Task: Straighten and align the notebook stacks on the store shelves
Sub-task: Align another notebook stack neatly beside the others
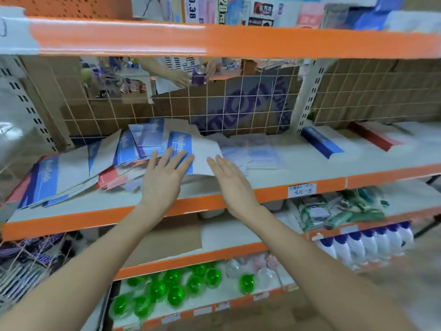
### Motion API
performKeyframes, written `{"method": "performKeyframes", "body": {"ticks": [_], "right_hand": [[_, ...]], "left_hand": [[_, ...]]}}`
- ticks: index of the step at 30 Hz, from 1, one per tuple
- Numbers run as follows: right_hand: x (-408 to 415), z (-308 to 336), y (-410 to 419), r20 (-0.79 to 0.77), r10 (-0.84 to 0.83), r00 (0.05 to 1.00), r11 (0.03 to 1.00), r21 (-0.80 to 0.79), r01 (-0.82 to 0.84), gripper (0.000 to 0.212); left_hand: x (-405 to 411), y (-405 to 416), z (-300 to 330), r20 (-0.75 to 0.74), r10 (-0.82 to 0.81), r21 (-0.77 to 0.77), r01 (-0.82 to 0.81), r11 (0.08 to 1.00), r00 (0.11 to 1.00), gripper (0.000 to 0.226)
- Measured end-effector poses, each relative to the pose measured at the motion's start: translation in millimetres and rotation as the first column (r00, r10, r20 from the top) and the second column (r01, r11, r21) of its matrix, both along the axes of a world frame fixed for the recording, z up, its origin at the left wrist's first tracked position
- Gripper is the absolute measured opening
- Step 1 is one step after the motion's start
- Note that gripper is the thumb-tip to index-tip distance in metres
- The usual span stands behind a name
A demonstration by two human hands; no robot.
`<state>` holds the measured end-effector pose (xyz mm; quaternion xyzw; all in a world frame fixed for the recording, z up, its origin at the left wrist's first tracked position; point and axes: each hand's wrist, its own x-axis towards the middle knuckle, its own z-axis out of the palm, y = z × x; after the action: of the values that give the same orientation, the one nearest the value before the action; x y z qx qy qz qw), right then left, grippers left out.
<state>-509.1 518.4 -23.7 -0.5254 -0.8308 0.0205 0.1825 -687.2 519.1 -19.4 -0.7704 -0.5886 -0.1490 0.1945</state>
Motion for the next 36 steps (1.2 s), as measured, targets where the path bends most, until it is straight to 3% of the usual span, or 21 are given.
{"method": "performKeyframes", "body": {"ticks": [4,8,11,16,20,27,31,36], "right_hand": [[55,5,2,-0.013,-0.047,0.999,0.996,0.068,0.048,0.080],[137,-1,14,-0.024,-0.113,0.993,0.987,0.108,0.115,0.080],[215,-13,22,-0.026,-0.160,0.987,0.979,0.122,0.162,0.085],[344,-28,30,0.032,-0.271,0.962,0.957,0.121,0.265,0.071],[413,-32,44,0.101,-0.313,0.944,0.948,0.103,0.303,0.071],[462,-50,98,0.223,-0.324,0.919,0.944,0.010,0.331,0.072],[481,-61,142,0.295,-0.292,0.910,0.948,-0.036,0.316,0.073],[508,-63,190,0.361,-0.219,0.907,0.939,-0.174,0.296,0.072]], "left_hand": [[60,4,4,0.083,-0.058,0.098,0.050,0.994,0.995,0.064],[142,18,5,0.073,-0.156,0.187,0.140,0.972,0.985,0.058],[220,30,0,0.068,-0.198,0.194,0.182,0.964,0.978,0.056],[348,48,-17,0.082,-0.292,0.174,0.275,0.946,0.953,0.049],[419,60,-26,0.130,-0.277,0.079,0.268,0.960,0.952,0.067],[469,106,-41,0.119,-0.220,0.026,0.218,0.976,0.968,0.048],[477,151,-67,0.201,-0.185,-0.214,0.227,0.950,0.962,0.053],[476,185,-85,0.290,-0.210,-0.276,0.291,0.916,0.934,0.049]]}}
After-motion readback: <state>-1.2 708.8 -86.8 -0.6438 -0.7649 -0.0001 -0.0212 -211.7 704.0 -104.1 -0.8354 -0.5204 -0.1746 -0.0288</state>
